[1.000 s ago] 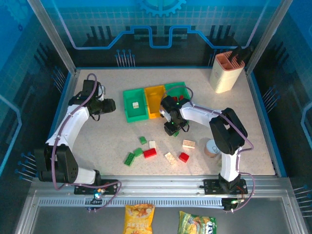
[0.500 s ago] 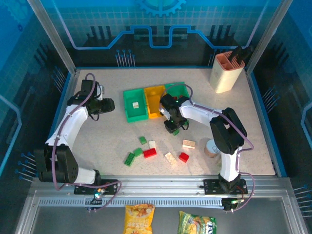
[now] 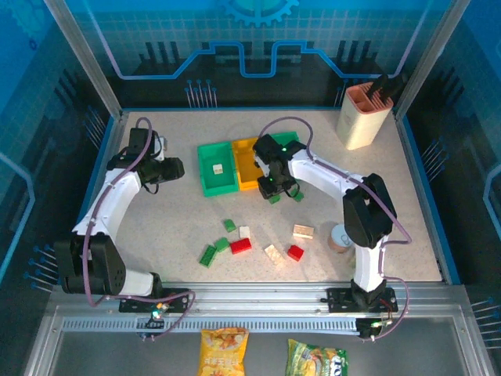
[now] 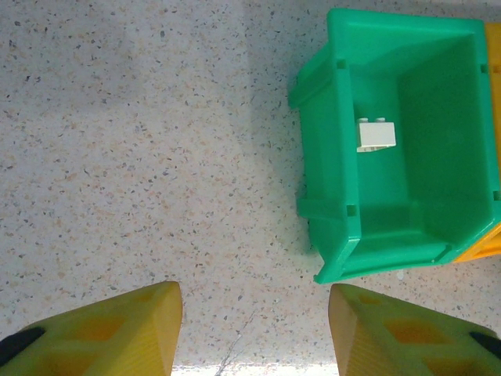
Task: Sort the legos into containers by color
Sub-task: Pick up the lego from the center of the table, then place the lego in the container.
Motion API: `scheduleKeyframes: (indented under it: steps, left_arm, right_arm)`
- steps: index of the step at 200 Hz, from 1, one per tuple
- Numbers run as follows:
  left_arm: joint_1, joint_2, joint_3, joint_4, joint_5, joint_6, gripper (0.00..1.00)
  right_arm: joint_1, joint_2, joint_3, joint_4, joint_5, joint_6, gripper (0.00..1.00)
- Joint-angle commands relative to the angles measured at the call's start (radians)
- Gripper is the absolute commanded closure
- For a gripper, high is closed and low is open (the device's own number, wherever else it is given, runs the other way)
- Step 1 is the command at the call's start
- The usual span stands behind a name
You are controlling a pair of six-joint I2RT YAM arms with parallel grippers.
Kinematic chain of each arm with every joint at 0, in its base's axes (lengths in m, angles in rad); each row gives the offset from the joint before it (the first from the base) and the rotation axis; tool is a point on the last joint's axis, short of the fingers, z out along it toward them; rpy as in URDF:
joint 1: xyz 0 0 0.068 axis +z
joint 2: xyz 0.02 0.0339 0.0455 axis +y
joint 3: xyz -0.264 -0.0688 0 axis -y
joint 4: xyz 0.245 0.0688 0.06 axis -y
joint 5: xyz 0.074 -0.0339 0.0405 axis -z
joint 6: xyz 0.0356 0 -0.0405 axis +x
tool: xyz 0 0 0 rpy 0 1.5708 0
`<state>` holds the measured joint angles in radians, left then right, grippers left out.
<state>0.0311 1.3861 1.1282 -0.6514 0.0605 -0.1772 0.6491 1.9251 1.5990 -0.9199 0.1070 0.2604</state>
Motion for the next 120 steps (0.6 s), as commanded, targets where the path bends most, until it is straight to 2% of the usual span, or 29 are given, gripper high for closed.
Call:
scheduleKeyframes:
  steps: [1, 120]
  left_arm:
    - [0.010, -0.030, -0.013, 0.007, 0.031, 0.010, 0.47]
    - [0.013, -0.042, -0.021, 0.020, 0.069, -0.004, 0.47]
  right_arm:
    - [0.009, 0.034, 0.101, -0.047, -0.021, 0.069, 0.64]
    - [-0.045, 0.487, 0.739, -0.197, 0.037, 0.153, 0.66]
